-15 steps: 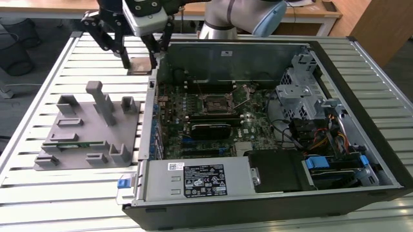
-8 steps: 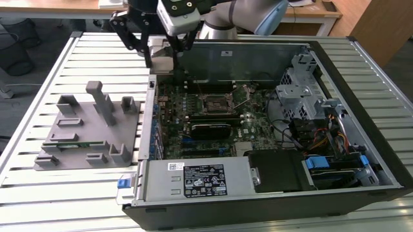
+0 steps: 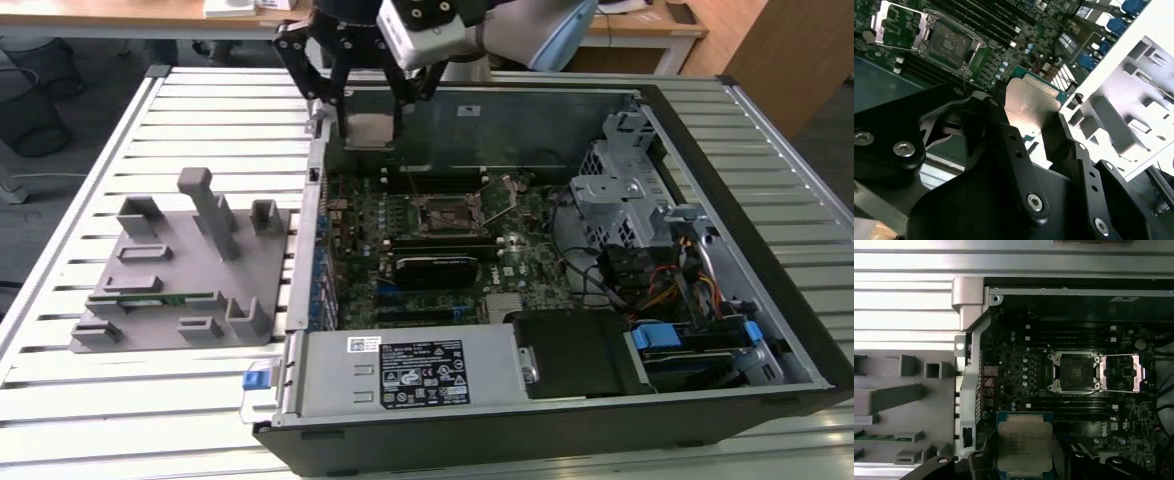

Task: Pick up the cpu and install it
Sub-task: 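Pick up the cpu and move it towards the insertion slot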

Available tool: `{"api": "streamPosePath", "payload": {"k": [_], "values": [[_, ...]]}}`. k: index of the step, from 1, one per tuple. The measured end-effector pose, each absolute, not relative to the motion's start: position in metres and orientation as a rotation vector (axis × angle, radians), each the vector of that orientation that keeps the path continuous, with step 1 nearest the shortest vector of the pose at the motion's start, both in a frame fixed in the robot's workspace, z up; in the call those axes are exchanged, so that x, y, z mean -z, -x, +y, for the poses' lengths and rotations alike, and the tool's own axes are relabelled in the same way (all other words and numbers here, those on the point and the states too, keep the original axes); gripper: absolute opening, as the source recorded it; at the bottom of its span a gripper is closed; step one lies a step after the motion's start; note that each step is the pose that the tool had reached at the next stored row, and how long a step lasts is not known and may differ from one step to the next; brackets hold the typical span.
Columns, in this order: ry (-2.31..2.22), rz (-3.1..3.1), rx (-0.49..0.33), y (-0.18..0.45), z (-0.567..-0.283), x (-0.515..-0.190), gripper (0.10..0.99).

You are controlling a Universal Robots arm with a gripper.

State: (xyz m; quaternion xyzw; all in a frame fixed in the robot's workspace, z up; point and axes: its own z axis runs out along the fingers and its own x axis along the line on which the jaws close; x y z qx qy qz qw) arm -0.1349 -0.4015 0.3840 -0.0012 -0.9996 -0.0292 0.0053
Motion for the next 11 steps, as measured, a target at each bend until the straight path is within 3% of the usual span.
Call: {"api": "streamPosePath", "payload": {"k": [11], "values": [[0.004,-3.13,0.091,0.097,-0.387,-0.383,0.533]]}}
